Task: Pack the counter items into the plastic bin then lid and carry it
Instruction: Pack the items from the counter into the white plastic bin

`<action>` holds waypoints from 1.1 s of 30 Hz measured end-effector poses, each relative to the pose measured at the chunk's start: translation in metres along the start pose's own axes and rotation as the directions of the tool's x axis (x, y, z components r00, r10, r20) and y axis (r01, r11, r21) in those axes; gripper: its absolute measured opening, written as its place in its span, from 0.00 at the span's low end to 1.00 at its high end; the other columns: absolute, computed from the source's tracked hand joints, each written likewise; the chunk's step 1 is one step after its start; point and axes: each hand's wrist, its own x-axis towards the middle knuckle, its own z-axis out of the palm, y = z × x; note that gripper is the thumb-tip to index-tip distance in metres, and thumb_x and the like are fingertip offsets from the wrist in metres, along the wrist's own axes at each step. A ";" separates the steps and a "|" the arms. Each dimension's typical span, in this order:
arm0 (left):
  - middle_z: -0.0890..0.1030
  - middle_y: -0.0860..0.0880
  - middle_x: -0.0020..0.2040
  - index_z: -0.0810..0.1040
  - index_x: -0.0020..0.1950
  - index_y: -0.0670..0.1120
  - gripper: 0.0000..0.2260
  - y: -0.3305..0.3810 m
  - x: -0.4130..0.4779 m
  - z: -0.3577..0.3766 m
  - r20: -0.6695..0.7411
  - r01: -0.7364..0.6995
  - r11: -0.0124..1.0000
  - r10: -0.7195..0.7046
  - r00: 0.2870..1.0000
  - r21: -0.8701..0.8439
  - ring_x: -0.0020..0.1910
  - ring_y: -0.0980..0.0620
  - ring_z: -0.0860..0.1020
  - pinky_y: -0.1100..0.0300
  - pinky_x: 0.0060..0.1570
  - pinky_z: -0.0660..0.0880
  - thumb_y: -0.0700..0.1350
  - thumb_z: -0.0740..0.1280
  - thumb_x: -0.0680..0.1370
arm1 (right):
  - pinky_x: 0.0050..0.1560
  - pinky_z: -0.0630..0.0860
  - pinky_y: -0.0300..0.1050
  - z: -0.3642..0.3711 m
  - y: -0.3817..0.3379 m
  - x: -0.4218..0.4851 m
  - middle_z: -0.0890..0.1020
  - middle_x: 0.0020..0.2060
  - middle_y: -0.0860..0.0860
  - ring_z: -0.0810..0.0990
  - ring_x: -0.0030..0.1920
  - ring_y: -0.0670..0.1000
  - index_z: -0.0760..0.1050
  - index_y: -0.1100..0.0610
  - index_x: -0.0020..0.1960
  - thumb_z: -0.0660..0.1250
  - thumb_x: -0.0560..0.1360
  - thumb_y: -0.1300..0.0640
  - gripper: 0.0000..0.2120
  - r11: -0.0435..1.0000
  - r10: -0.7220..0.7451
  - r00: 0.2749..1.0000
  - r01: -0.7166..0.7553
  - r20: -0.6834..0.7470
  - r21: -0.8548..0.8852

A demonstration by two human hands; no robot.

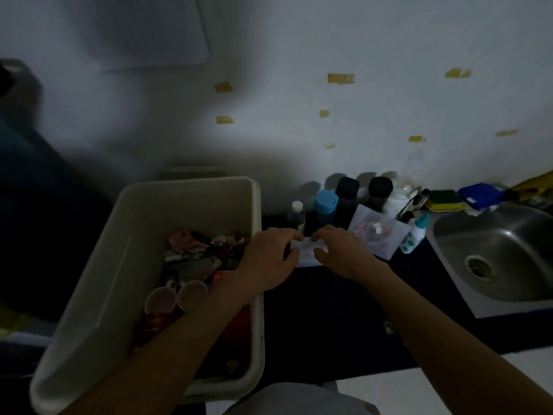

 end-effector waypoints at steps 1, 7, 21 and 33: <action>0.80 0.50 0.57 0.77 0.63 0.50 0.14 0.004 0.002 0.005 0.019 0.005 1.000 -0.005 1.000 0.006 0.56 0.52 0.76 0.55 0.58 0.73 0.49 0.63 0.78 | 0.57 0.74 0.48 0.003 0.009 0.002 0.75 0.62 0.52 0.76 0.58 0.53 0.74 0.52 0.65 0.63 0.78 0.50 0.17 1.000 0.007 1.000 -0.007 0.019 0.004; 0.80 0.50 0.58 0.77 0.64 0.48 0.14 0.024 0.015 0.034 0.107 0.031 0.999 -0.035 0.994 0.044 0.57 0.52 0.76 0.59 0.56 0.72 0.48 0.64 0.79 | 0.60 0.72 0.49 0.015 0.049 0.013 0.68 0.71 0.54 0.73 0.63 0.56 0.72 0.56 0.68 0.64 0.78 0.50 0.20 0.998 0.006 0.996 -0.011 0.091 0.057; 0.79 0.50 0.49 0.76 0.53 0.49 0.06 0.021 0.030 0.067 0.193 0.231 0.971 -0.240 0.951 0.068 0.48 0.52 0.76 0.59 0.43 0.71 0.48 0.64 0.79 | 0.68 0.69 0.54 0.036 0.089 0.056 0.66 0.72 0.56 0.64 0.74 0.59 0.73 0.59 0.65 0.62 0.78 0.50 0.19 0.994 -0.112 0.958 0.104 0.263 0.045; 0.80 0.46 0.49 0.78 0.54 0.42 0.10 0.028 0.061 0.083 0.131 0.258 0.962 -0.268 0.954 0.093 0.48 0.49 0.77 0.56 0.44 0.72 0.47 0.63 0.80 | 0.65 0.67 0.57 -0.007 0.092 0.098 0.68 0.68 0.59 0.65 0.67 0.62 0.70 0.59 0.68 0.66 0.74 0.55 0.24 0.996 -0.089 0.975 0.082 -0.202 -0.039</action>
